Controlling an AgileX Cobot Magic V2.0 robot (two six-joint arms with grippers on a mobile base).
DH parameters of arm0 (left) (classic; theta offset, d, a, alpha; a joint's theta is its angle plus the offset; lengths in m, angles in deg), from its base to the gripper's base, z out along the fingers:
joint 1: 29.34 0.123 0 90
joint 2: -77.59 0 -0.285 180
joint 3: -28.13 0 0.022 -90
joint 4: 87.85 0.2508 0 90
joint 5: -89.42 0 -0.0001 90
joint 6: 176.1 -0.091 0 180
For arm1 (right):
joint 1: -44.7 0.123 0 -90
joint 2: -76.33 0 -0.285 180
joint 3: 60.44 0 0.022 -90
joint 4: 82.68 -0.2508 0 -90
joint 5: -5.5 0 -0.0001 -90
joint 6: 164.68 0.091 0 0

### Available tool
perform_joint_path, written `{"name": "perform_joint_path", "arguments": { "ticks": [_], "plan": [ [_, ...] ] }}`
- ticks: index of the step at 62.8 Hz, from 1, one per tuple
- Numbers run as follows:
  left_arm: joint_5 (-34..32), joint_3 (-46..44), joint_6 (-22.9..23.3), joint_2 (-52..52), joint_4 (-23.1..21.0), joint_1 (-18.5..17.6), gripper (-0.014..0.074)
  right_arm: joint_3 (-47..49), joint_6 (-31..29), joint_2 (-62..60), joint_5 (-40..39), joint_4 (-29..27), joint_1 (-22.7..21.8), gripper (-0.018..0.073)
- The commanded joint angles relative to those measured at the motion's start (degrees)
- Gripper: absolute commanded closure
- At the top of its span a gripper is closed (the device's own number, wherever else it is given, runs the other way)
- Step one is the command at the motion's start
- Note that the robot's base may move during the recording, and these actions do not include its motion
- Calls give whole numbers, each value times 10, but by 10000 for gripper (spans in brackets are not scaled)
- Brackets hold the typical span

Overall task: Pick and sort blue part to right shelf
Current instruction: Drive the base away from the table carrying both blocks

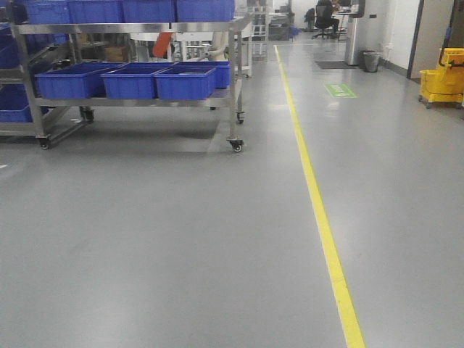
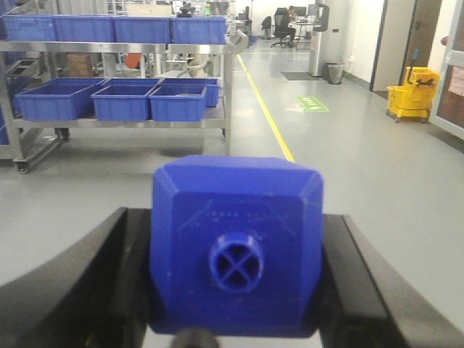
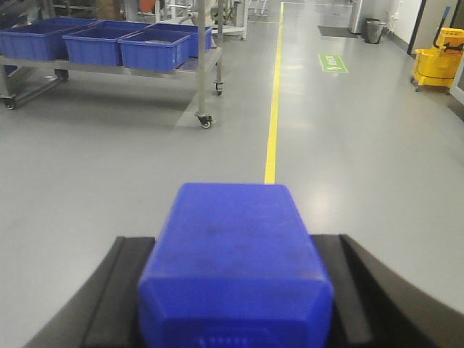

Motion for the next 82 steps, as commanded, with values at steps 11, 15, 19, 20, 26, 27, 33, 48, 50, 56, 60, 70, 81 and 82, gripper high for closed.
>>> {"name": "perform_joint_path", "arguments": {
  "ticks": [11, 15, 19, 20, 26, 27, 33, 48, 50, 56, 60, 70, 81, 82],
  "plan": [
    [-52, -17, 0, -6, 3, 1, 190, 17, -1, 3, -52, 6, -2, 180],
    [-52, -17, 0, -6, 3, 1, 190, 17, -1, 3, -52, 6, -2, 180],
    [-52, -17, 0, -6, 3, 1, 190, 17, -1, 3, -52, 6, -2, 180],
    [-52, -17, 0, -6, 3, 1, 190, 17, -1, 3, -52, 6, -2, 180],
    [-52, -17, 0, -6, 3, 1, 190, 17, -1, 3, -52, 6, -2, 180],
    [-52, -17, 0, -6, 3, 1, 190, 17, -1, 3, -52, 6, -2, 180],
    [-52, -17, 0, -6, 3, 1, 190, 17, -1, 3, -52, 6, -2, 180],
    [-52, -17, 0, -6, 3, 1, 190, 17, -1, 3, -52, 6, -2, 180],
    [-52, -17, 0, -6, 3, 1, 190, 17, -1, 3, -52, 6, -2, 180],
    [-52, -17, 0, -6, 3, 1, 190, 17, -1, 3, -52, 6, -2, 180],
    [-52, -17, 0, -6, 3, 1, 190, 17, -1, 3, -52, 6, -2, 180],
    [-52, -17, 0, -6, 3, 1, 190, 17, -1, 3, -52, 6, -2, 180],
    [-52, -17, 0, -6, 3, 1, 190, 17, -1, 3, -52, 6, -2, 180],
    [-52, -17, 0, -6, 3, 1, 190, 17, -1, 3, -52, 6, -2, 180]
  ]
}}
